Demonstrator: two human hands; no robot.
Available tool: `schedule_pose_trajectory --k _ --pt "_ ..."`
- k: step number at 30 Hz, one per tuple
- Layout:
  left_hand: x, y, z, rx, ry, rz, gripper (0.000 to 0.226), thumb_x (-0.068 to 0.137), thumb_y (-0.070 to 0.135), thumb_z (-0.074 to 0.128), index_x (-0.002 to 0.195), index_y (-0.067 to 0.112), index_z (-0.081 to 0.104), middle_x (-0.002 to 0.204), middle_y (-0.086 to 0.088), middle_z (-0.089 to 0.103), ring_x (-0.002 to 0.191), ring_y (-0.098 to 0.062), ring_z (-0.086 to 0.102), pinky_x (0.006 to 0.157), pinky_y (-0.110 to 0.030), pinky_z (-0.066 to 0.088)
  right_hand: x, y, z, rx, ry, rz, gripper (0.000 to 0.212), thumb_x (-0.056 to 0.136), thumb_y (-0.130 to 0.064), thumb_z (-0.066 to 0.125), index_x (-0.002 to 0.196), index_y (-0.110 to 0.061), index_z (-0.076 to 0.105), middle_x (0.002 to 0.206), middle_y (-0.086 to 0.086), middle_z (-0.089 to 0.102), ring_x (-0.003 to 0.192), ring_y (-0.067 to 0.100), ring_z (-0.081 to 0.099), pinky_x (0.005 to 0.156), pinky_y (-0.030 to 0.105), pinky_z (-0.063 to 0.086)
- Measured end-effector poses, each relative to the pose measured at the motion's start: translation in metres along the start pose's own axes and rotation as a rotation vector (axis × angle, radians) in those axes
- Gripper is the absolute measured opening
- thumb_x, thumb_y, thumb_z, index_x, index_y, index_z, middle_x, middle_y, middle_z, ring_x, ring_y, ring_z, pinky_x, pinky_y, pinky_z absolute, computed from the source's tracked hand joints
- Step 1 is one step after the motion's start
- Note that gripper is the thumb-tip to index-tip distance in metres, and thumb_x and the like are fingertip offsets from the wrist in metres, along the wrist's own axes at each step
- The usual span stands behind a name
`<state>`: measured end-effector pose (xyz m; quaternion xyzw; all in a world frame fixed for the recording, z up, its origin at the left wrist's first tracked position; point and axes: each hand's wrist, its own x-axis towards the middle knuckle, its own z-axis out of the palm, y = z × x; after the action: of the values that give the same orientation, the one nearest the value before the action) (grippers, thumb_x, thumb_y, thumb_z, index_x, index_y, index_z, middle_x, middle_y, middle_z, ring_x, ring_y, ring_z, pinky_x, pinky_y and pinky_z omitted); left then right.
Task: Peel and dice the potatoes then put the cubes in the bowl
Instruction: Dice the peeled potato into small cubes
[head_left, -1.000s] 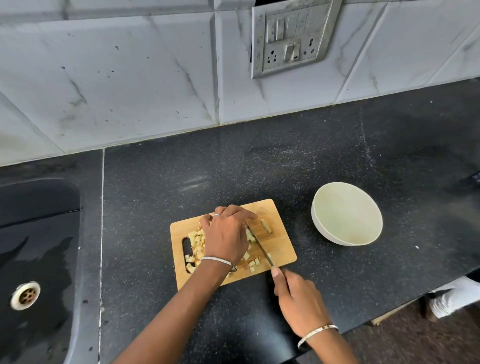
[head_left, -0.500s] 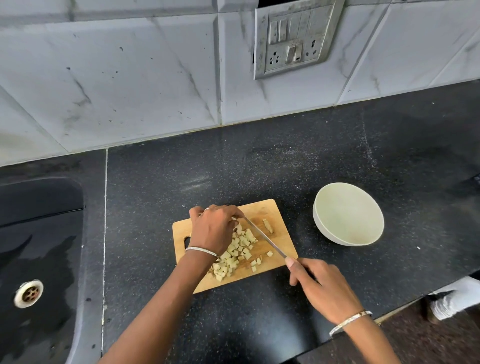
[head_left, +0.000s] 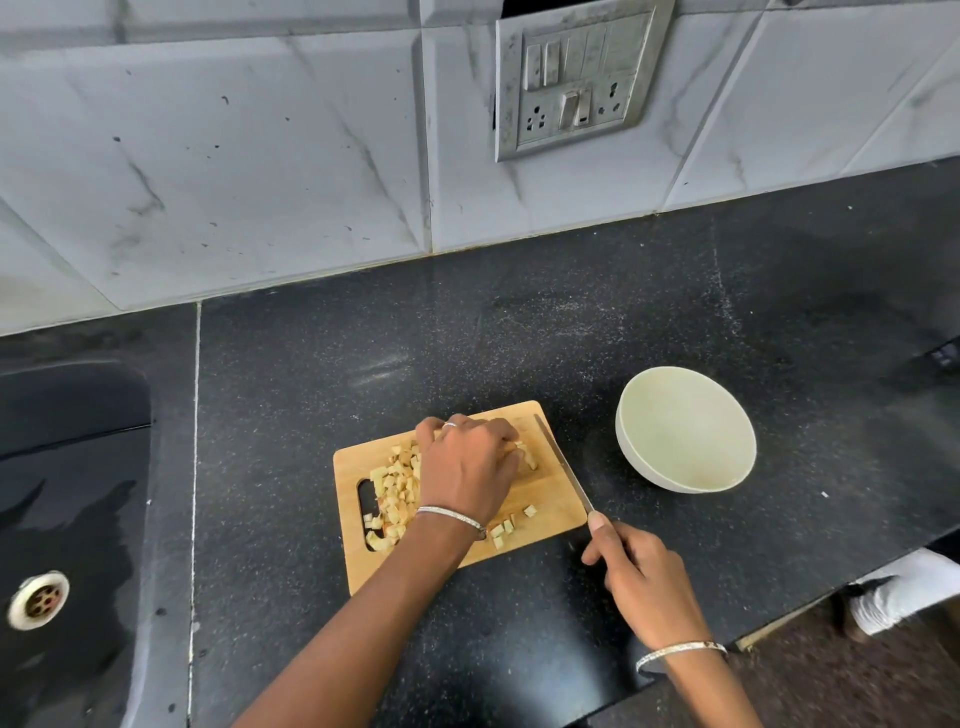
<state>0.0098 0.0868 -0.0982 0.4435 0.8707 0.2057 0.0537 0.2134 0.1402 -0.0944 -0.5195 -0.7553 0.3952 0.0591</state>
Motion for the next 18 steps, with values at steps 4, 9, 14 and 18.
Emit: schedule_pose_trajectory --k 4,9,14,18 --pt "0.006 0.015 0.01 0.016 -0.095 -0.007 0.04 0.079 0.057 0.065 0.112 0.035 0.064 0.105 0.013 0.067 0.11 -0.017 0.051 0.097 -0.041 0.023 0.002 0.003 0.002 0.06 0.018 -0.002 0.052 0.096 -0.058 0.04 0.064 -0.026 0.066 0.047 -0.009 0.057 0.048 0.008 0.055 0.064 0.034 0.049" --pt "0.007 0.018 0.017 0.062 -0.11 0.004 0.033 0.082 0.052 0.065 0.11 0.037 0.067 0.109 0.014 0.063 0.109 -0.017 0.048 0.096 -0.042 0.022 0.001 0.006 0.003 0.072 0.027 0.007 0.053 0.094 -0.06 0.039 0.064 -0.026 0.066 0.046 -0.006 0.056 0.048 0.009 0.056 0.066 0.034 0.051" --pt "0.004 0.009 0.013 0.047 -0.077 -0.005 0.026 0.079 0.05 0.068 0.102 0.038 0.068 0.101 0.016 0.067 0.106 -0.015 0.049 0.095 -0.041 0.02 -0.001 0.011 0.007 0.072 0.01 0.017 0.05 0.096 -0.057 0.041 0.065 -0.027 0.066 0.049 -0.009 0.059 0.054 0.013 0.059 0.069 0.038 0.053" --pt "-0.003 0.002 0.01 0.046 -0.074 -0.018 0.034 0.076 0.051 0.072 0.107 0.038 0.065 0.101 0.016 0.068 0.109 -0.013 0.05 0.093 -0.04 0.021 -0.003 0.008 0.01 0.075 0.002 -0.003 0.05 0.096 -0.056 0.042 0.064 -0.026 0.066 0.048 -0.011 0.057 0.052 0.011 0.058 0.069 0.037 0.051"
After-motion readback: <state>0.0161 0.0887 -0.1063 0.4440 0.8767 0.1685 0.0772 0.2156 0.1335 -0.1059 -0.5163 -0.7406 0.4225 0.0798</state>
